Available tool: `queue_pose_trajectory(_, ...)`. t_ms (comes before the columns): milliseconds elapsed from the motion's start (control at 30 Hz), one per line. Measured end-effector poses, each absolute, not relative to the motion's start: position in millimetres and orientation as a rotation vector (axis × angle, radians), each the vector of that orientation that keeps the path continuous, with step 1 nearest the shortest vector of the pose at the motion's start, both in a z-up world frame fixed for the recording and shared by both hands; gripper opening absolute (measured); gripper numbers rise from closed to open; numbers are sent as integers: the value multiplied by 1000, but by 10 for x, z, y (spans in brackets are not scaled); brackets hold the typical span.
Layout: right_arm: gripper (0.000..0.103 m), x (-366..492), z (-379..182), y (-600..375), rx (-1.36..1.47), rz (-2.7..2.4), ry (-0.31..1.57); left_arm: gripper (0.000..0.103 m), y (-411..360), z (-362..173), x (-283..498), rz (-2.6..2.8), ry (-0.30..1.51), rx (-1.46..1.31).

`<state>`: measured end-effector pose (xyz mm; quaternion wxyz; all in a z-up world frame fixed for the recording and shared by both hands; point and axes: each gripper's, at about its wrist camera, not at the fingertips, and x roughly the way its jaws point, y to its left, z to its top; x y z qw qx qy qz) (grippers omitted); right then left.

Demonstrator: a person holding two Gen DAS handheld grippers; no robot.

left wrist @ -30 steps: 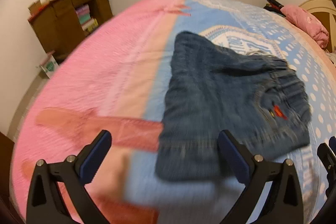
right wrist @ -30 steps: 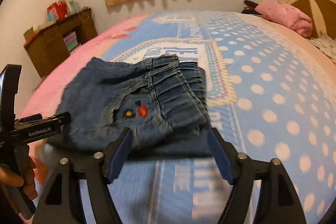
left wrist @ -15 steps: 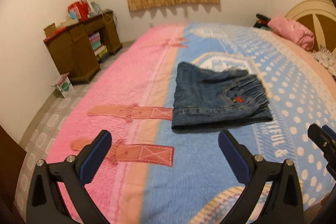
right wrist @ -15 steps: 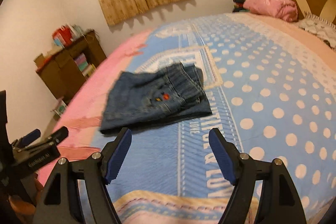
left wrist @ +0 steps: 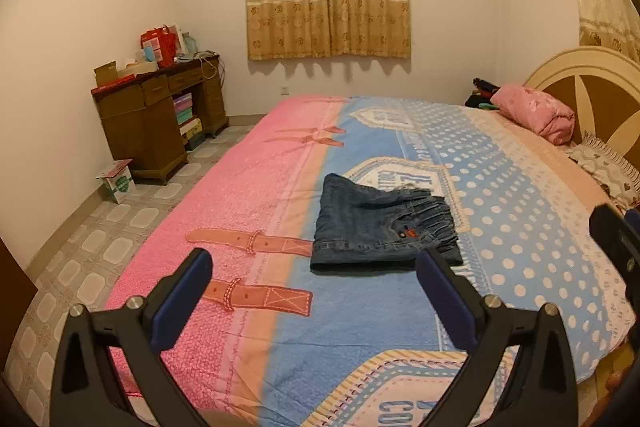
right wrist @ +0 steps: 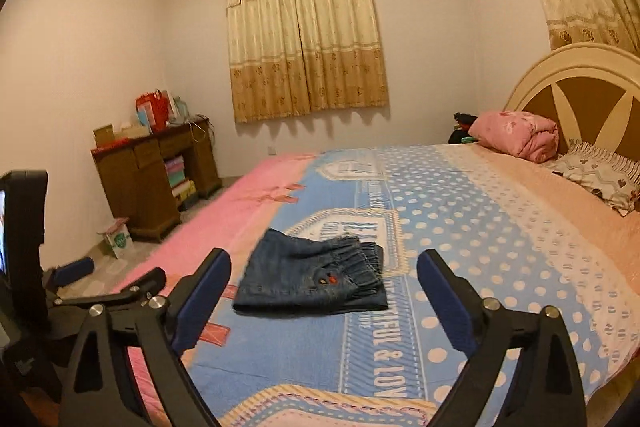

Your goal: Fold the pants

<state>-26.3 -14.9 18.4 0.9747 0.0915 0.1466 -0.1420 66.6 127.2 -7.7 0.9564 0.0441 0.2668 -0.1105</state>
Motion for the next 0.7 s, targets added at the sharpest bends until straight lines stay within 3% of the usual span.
queue_pose_trajectory(700,96,-307,226,-161,221,-297,307,103,1247,-12,548,-208,524,118)
